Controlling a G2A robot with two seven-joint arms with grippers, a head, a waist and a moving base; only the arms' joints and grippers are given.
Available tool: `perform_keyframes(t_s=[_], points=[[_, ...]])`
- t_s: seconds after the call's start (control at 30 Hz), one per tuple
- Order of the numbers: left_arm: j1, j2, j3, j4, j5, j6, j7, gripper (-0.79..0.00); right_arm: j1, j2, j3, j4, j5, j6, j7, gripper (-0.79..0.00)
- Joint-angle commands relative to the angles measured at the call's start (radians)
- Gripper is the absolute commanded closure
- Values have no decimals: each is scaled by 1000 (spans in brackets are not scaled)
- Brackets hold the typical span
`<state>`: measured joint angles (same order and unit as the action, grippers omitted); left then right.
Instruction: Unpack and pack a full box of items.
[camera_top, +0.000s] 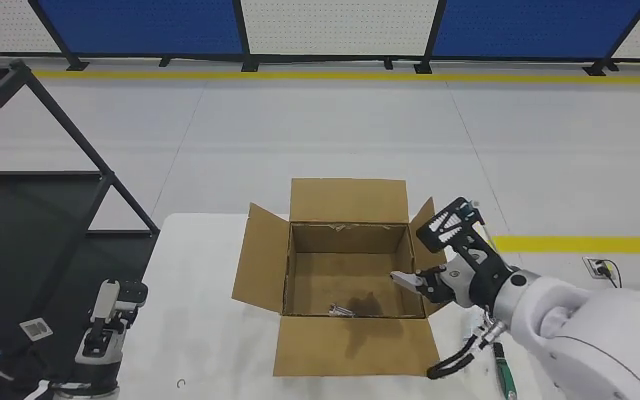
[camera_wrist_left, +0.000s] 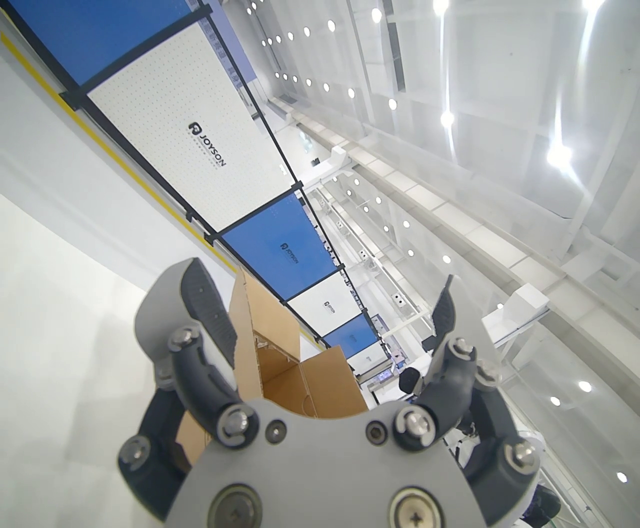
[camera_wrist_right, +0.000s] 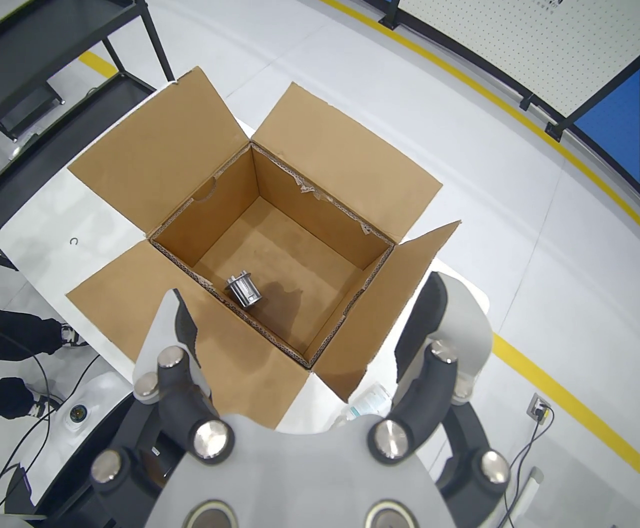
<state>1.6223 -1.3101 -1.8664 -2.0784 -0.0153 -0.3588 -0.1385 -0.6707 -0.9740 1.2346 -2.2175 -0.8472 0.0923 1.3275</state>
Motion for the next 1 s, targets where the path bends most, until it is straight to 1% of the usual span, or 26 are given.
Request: perform_keyframes(t_s=[0.0,0.07,0.17,0.27,0.37,0.47,0.53,0.97], points=[[0,0,0,0,0,0,0,-785,105,-14,-85,49,-29,49,41,-785],[0,0,0,0,0,0,0,-785,210,-33,-180,113,-69,97,80,-785],[0,0,0,0,0,0,0,-785,366,-74,-334,221,-103,154,127,-785],[0,0,0,0,0,0,0,-785,505,-127,-470,343,-80,202,147,-785],[0,0,0,0,0,0,0,-785,608,-187,-595,469,-40,236,139,-785],[0,0,0,0,0,0,0,-785,685,-247,-704,590,-50,267,133,-785],[0,0,0,0,0,0,0,-785,711,-275,-737,632,-13,259,127,-785],[0,0,0,0,0,0,0,-785,705,-276,-742,639,-13,252,125,-785]])
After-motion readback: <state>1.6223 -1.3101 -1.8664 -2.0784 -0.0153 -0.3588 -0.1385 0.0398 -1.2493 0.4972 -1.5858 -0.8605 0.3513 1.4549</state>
